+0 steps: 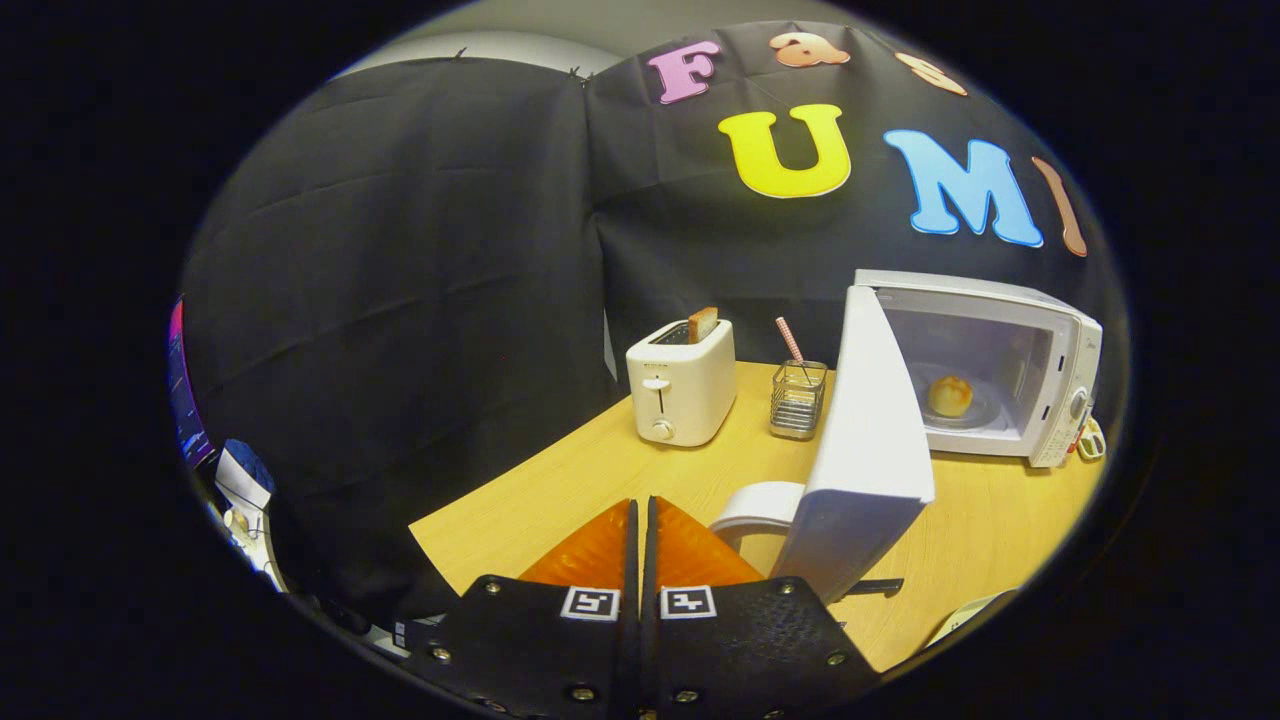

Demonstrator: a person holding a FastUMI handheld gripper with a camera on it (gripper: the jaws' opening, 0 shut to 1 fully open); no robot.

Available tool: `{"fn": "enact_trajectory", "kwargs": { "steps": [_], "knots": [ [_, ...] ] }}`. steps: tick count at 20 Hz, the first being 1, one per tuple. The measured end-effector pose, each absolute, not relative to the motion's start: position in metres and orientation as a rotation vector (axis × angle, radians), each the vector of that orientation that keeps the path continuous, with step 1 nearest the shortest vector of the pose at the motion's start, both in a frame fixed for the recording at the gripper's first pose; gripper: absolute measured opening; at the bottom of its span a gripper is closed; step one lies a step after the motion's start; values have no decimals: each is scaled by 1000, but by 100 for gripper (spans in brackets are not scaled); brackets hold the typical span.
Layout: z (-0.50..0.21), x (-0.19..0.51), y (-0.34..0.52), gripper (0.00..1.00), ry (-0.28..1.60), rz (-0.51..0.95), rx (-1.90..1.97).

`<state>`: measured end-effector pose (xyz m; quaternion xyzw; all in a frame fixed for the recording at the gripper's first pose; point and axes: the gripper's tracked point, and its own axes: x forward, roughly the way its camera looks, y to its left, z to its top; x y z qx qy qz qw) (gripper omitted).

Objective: Open the microwave, put the food inside, and close the microwave door.

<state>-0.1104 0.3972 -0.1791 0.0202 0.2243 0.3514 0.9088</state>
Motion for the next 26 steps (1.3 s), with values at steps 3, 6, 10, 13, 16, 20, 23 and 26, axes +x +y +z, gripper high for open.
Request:
{"fn": "enact_trajectory", "kwargs": {
  "steps": [3,6,10,13,16,20,23,26],
  "knots": [
    [-181,-107,383,1,463,705,32],
    [-182,-99,363,1,475,662,37],
    [-185,-84,333,1,494,586,61],
    [-188,-71,307,1,499,528,60],
    [-189,-58,285,1,501,479,62],
    [-191,-40,253,1,503,413,70],
    [-191,-26,231,1,500,370,77],
    [-191,-11,208,1,495,325,85]
  ]
}}
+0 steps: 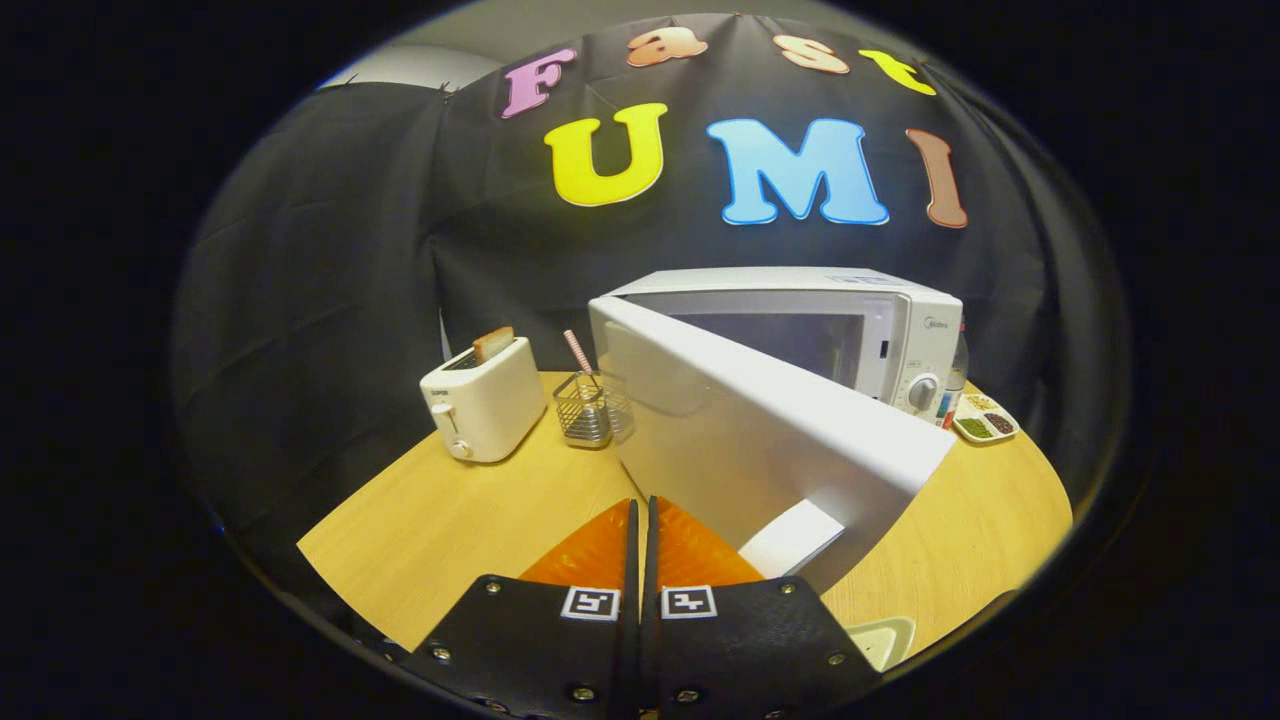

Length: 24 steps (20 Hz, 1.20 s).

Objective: Open the microwave, put the food inside, and close the microwave door.

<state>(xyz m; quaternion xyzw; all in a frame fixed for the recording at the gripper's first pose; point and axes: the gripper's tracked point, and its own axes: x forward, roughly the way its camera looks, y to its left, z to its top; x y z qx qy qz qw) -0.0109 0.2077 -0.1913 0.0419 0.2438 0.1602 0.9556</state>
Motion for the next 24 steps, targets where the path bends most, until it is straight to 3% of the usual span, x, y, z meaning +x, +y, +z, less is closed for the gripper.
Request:
{"fn": "enact_trajectory", "kwargs": {
  "steps": [13,24],
  "knots": [
    [-192,73,112,1,465,129,125],
    [-212,141,82,1,487,67,129]
  ]
}}
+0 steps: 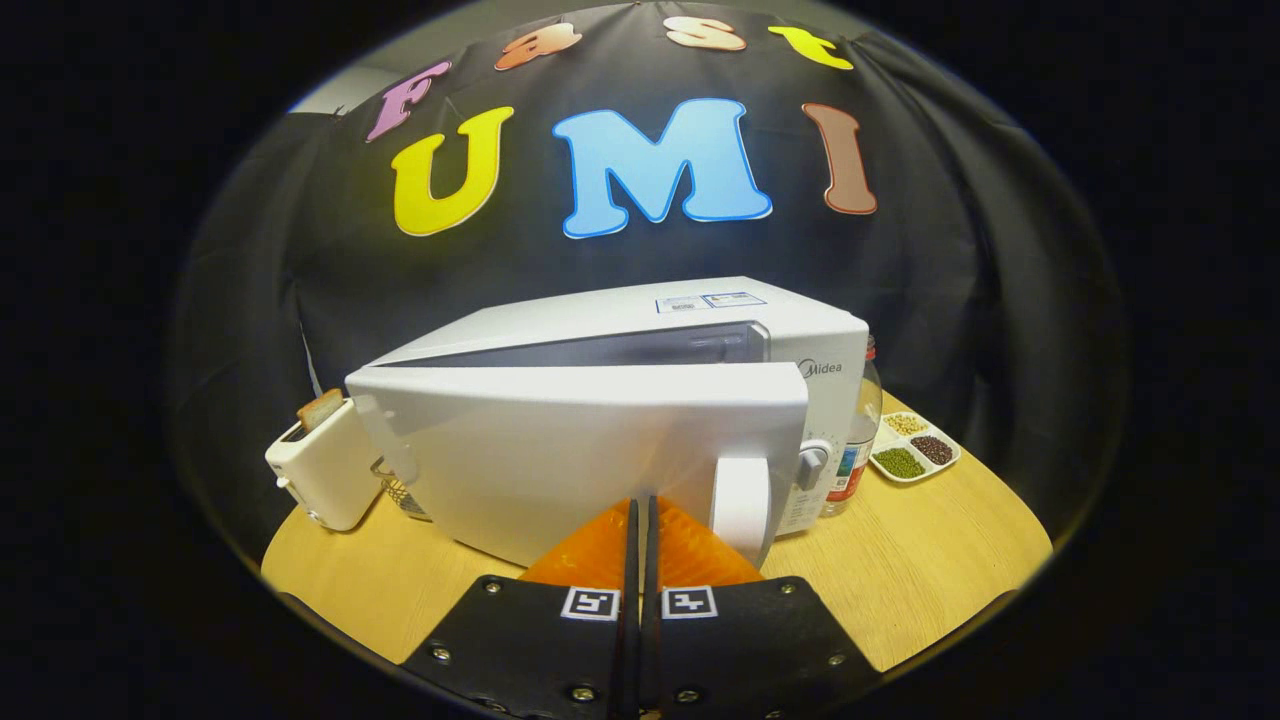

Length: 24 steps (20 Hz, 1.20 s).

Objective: Open the microwave, put the food inside, and close the microwave door.

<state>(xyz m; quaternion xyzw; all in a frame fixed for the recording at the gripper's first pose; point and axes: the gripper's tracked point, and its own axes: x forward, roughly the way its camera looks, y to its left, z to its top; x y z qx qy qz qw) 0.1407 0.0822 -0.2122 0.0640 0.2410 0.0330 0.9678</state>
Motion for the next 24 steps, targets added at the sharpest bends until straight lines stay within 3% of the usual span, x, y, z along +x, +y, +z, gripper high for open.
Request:
{"fn": "enact_trajectory", "kwargs": {
  "steps": [17,24],
  "knots": [
    [-223,197,67,1,479,29,118],
    [-183,156,71,1,389,41,62]
  ]
}}
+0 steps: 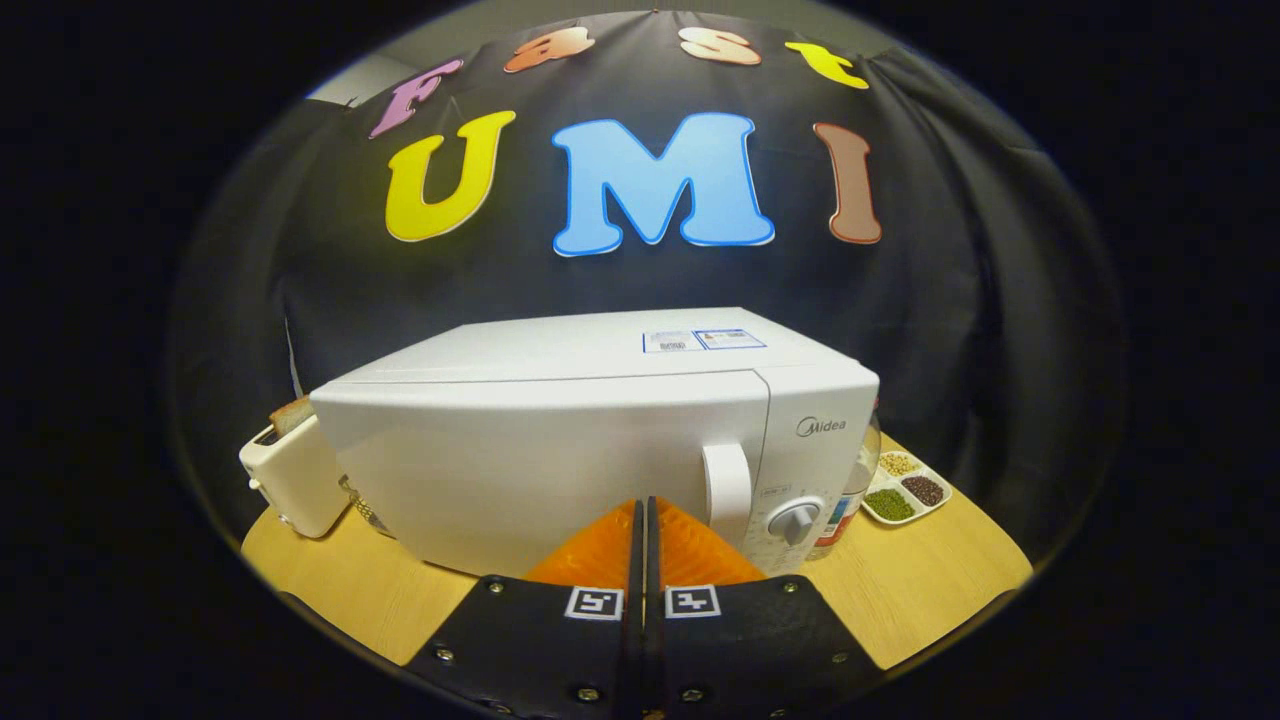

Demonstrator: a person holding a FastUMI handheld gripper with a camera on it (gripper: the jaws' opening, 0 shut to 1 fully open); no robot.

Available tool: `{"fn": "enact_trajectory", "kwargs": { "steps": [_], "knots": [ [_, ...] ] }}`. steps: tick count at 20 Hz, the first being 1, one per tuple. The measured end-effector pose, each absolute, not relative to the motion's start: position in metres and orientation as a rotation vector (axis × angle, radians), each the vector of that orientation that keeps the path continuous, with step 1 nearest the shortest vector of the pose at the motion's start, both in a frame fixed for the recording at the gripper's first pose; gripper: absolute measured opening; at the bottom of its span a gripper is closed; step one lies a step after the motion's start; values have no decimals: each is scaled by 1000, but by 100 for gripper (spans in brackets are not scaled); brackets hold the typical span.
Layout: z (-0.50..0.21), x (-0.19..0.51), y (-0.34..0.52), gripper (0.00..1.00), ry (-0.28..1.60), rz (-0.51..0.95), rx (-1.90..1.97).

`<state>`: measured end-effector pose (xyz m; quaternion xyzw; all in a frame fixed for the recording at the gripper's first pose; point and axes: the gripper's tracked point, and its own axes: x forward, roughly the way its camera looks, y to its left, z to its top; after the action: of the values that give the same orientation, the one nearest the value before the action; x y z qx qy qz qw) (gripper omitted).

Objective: Open the microwave, put the food inside, and close the microwave door.

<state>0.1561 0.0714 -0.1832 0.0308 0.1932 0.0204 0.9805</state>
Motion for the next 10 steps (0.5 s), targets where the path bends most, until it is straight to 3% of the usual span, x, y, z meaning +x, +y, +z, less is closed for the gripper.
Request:
{"fn": "enact_trajectory", "kwargs": {
  "steps": [10],
  "knots": [
    [-95,53,73,1,224,38,49]
  ]
}}
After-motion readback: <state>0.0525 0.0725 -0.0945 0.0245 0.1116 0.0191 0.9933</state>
